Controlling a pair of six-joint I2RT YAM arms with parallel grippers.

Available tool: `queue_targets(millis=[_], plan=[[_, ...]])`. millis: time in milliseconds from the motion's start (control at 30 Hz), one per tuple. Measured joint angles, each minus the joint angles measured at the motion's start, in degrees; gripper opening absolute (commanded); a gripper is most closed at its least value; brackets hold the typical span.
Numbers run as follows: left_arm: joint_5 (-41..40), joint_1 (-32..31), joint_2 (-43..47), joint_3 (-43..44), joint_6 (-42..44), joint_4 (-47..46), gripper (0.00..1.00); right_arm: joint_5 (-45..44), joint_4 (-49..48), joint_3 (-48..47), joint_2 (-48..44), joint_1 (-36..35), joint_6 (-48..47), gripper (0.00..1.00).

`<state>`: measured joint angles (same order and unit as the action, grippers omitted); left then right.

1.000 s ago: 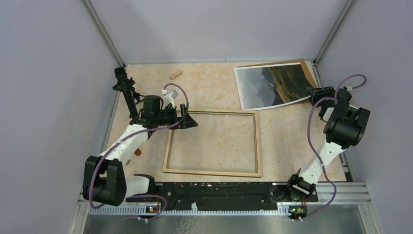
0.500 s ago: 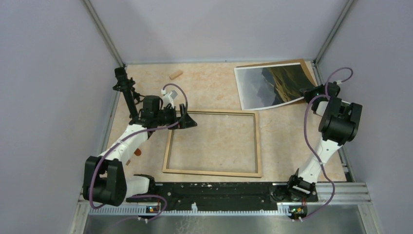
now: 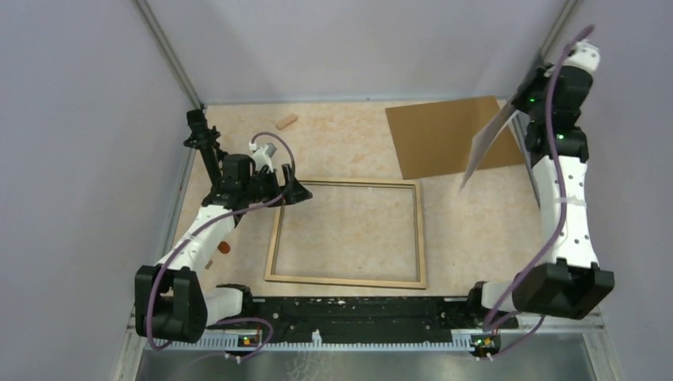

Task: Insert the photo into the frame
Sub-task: Pick up the photo from the corner of the board, then turn over the photo from the photo frame.

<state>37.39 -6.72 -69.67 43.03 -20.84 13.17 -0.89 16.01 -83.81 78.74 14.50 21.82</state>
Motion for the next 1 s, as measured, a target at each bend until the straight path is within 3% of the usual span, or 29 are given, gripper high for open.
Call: queue_targets(millis=[133, 267, 533, 700, 1000], plan=[[-3.0, 0.3, 2.3, 0.6, 0.0, 0.9, 0.98, -10.8, 8.9, -4.1, -5.3, -17.0, -10.3, 0.00], [-8.3, 0.4, 5.1, 2.8, -0.5, 3.8, 0.98, -21.8, 16.9, -5.9, -4.9, -34.0, -15.7, 0.00], [-16.0, 0.4, 12.2, 18.0, -8.4, 16.3, 0.98, -41.2, 27.7, -2.3, 8.2, -64.0, -17.6, 0.00], [-22.4, 0.4, 15.4, 28.8, -10.9, 24.3, 0.98, -44.4, 31.9, -2.1, 20.7, -74.7, -15.0, 0.00], [-36.8, 0.5, 18.8, 36.9, -14.0, 34.2, 0.98, -43.8, 30.1, -1.8, 28.8, -87.7, -13.8, 0.00]])
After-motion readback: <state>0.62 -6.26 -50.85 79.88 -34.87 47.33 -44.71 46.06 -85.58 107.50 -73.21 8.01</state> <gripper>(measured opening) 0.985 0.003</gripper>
